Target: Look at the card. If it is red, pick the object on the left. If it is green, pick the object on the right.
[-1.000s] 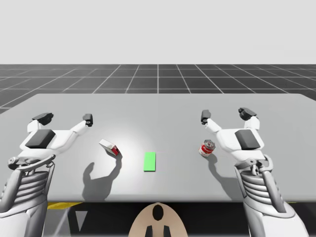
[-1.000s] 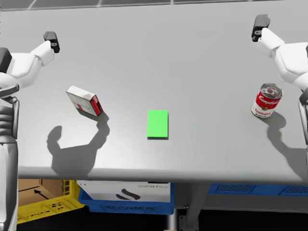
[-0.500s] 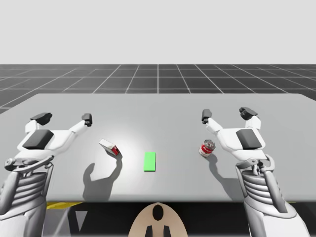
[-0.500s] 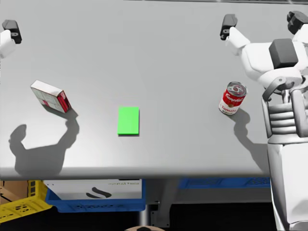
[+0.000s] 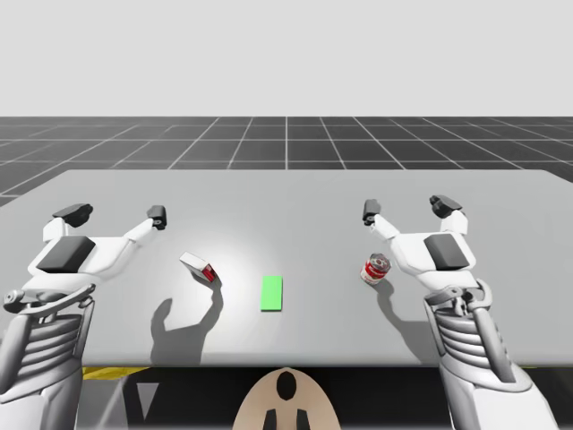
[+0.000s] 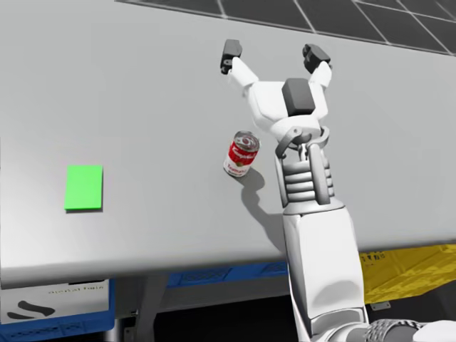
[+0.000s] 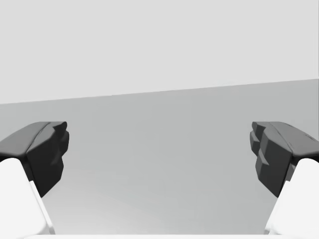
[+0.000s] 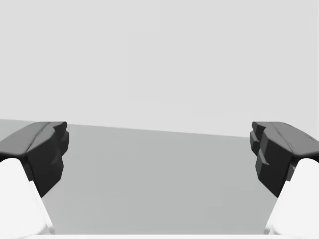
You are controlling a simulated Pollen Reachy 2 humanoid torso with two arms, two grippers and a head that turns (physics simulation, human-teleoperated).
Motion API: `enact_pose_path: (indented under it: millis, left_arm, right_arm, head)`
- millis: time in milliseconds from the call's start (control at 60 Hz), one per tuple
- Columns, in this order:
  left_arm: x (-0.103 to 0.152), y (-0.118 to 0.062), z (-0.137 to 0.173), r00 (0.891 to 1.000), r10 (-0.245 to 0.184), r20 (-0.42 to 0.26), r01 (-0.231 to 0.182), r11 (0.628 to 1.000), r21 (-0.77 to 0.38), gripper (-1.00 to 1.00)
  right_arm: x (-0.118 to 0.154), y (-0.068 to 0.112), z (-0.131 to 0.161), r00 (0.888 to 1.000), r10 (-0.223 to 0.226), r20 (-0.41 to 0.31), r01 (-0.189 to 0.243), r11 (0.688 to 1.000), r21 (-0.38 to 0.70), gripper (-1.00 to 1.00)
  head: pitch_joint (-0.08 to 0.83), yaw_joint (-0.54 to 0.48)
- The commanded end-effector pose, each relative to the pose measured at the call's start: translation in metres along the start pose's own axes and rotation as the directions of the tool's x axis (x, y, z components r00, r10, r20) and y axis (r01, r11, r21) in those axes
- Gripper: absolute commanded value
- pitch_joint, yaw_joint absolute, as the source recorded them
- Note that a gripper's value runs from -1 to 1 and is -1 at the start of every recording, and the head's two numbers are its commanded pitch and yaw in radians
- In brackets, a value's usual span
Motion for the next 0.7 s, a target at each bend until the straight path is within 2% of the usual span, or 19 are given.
enact_pose_path:
  millis: [17,117,283,300,317,350,383,417,433,450,500,550,600,683,700]
  left_arm:
    - [-0.001,0.000,0.000,1.000,-0.001,-0.001,0.001,1.000,-0.001,-1.00]
    - [-0.001,0.000,0.000,1.000,-0.002,-0.001,0.002,1.000,0.001,-1.00]
    - [-0.002,0.001,-0.001,1.000,0.001,-0.010,-0.001,1.000,0.005,-1.00]
    - [-0.003,0.001,-0.002,1.000,0.002,-0.011,-0.002,1.000,0.006,-1.00]
    - [-0.003,0.001,-0.002,1.000,0.003,-0.013,-0.003,1.000,0.006,-1.00]
    - [-0.003,0.001,-0.001,1.000,0.004,-0.014,-0.004,1.000,0.006,-1.00]
    - [-0.003,0.001,-0.001,1.000,0.004,-0.015,-0.004,1.000,0.006,-1.00]
    - [-0.003,0.000,-0.001,1.000,0.005,-0.015,-0.005,1.000,0.006,-1.00]
    - [-0.003,0.000,-0.001,1.000,0.006,-0.015,-0.006,1.000,0.005,-1.00]
    - [-0.003,0.000,-0.001,1.000,0.006,-0.016,-0.006,1.000,0.005,-1.00]
    - [-0.003,0.000,-0.001,1.000,0.006,-0.016,-0.006,1.000,0.002,-1.00]
    - [-0.003,-0.001,-0.001,1.000,0.005,-0.017,-0.005,1.000,0.001,-1.00]
    - [-0.004,-0.001,-0.001,1.000,0.004,-0.018,-0.004,1.000,0.001,-1.00]
    - [-0.005,-0.002,-0.002,1.000,0.000,-0.021,0.000,1.000,0.002,-1.00]
    - [-0.005,-0.002,-0.003,1.000,-0.001,-0.024,0.001,1.000,0.004,-1.00]
  right_arm:
    - [0.000,0.001,0.000,1.000,-0.007,-0.003,0.007,1.000,0.004,-1.00]
    - [0.000,0.001,0.001,1.000,-0.016,-0.009,0.016,1.000,0.005,-1.00]
    - [0.005,-0.003,0.017,0.997,-0.060,-0.047,0.061,0.998,0.016,-1.00]
    - [0.006,-0.004,0.021,0.997,-0.055,-0.050,0.055,0.998,0.014,-1.00]
    - [0.007,-0.004,0.026,0.999,-0.025,-0.048,0.025,1.000,0.002,-1.00]
    - [0.007,-0.005,0.033,0.998,-0.028,-0.058,0.029,1.000,0.008,-1.00]
    - [0.008,-0.006,0.042,0.995,-0.052,-0.082,0.053,0.998,0.015,-1.00]
    - [0.009,-0.006,0.048,0.995,-0.056,-0.086,0.056,0.998,0.005,-1.00]
    - [0.007,-0.006,0.054,0.992,-0.080,-0.101,0.081,0.997,0.003,-1.00]
    - [0.007,-0.004,0.061,0.991,-0.086,-0.099,0.085,0.996,-0.018,-1.00]
    - [0.004,-0.004,0.073,0.990,-0.083,-0.118,0.084,0.996,0.004,-1.00]
    - [-0.001,-0.003,0.081,0.985,-0.106,-0.134,0.109,0.994,0.018,-1.00]
    - [-0.010,0.000,0.095,0.977,-0.119,-0.178,0.130,0.990,0.050,-1.00]
    - [-0.021,0.003,0.108,0.975,-0.106,-0.195,0.119,0.991,0.058,-1.00]
    - [-0.028,0.005,0.113,0.972,-0.123,-0.201,0.138,0.989,0.062,-1.00]
  head:
    - [0.728,-0.36]
    - [0.720,-0.36]
    - [0.707,-0.36]
    - [0.705,-0.36]
    - [0.702,-0.36]
    - [0.700,-0.36]
    - [0.697,-0.36]
    - [0.696,-0.36]
    - [0.694,-0.36]
    - [0.694,-0.36]
    - [0.694,-0.36]
    - [0.693,-0.36]
    - [0.691,-0.36]
    - [0.688,-0.35]
    - [0.688,-0.35]
